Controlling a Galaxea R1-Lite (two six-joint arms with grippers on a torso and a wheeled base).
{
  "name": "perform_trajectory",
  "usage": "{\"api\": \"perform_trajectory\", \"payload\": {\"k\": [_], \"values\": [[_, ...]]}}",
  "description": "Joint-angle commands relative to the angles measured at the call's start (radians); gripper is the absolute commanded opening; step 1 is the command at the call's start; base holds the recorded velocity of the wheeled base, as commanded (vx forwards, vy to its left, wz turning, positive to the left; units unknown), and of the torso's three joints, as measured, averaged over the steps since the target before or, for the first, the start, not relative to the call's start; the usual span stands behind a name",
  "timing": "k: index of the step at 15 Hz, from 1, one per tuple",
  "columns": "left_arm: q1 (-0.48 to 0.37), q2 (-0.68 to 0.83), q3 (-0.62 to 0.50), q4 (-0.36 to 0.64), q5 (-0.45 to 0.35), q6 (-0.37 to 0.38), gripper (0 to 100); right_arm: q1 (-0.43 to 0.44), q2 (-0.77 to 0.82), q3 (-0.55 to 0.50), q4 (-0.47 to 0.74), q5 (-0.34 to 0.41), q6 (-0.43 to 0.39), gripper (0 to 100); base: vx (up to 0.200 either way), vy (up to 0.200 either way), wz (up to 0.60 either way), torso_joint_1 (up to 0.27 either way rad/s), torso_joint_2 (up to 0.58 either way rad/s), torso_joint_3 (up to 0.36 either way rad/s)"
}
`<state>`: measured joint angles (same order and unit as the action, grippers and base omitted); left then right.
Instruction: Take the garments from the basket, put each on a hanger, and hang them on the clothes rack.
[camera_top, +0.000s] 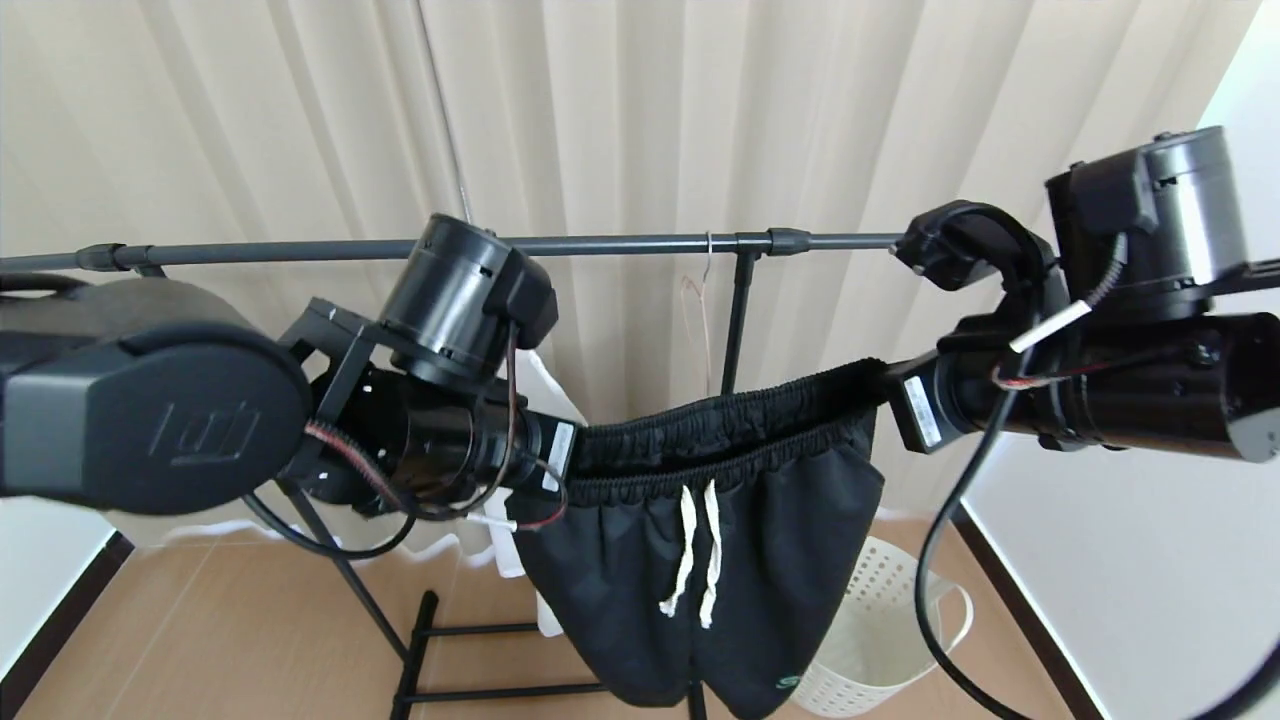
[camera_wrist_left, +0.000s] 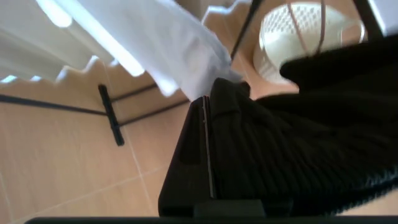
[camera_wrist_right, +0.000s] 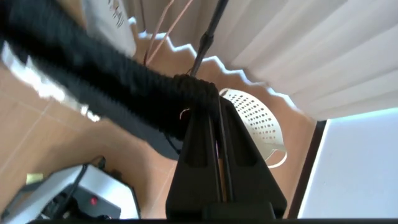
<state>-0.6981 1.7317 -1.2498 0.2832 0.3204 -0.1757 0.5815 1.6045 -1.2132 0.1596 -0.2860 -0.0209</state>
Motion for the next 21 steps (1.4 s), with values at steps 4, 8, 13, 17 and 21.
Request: {"api": "perform_trajectory", "payload": {"k": [4,8,13,17,21], "values": [[-0.167,-0.054,0.171,-0.006,-0.006,-0.082,0,0.031,0.233,-0.232,0.003,-0.038,0.099,0,0.0,0.0,0.0,0.0,0.0,0.0],[-0.278,0.006,0.182,-0.045,-0.123,-0.225,0,0.069,0.353,-0.394,0.001,-0.038,0.159,0,0.0,0.0,0.0,0.0,0.0,0.0],[-0.294,-0.001,0.188,-0.079,-0.165,-0.245,0,0.069,0.394,-0.463,0.001,-0.038,0.223,0,0.0,0.0,0.0,0.0,0.0,0.0],[-0.281,-0.038,0.216,-0.076,-0.155,-0.245,0,0.04,0.357,-0.433,0.005,-0.036,0.223,0,0.0,0.0,0.0,0.0,0.0,0.0],[-0.132,-0.04,0.181,-0.072,-0.086,-0.223,0,-0.011,0.192,-0.246,0.021,-0.029,0.223,0,0.0,0.0,0.0,0.0,0.0,0.0]]}}
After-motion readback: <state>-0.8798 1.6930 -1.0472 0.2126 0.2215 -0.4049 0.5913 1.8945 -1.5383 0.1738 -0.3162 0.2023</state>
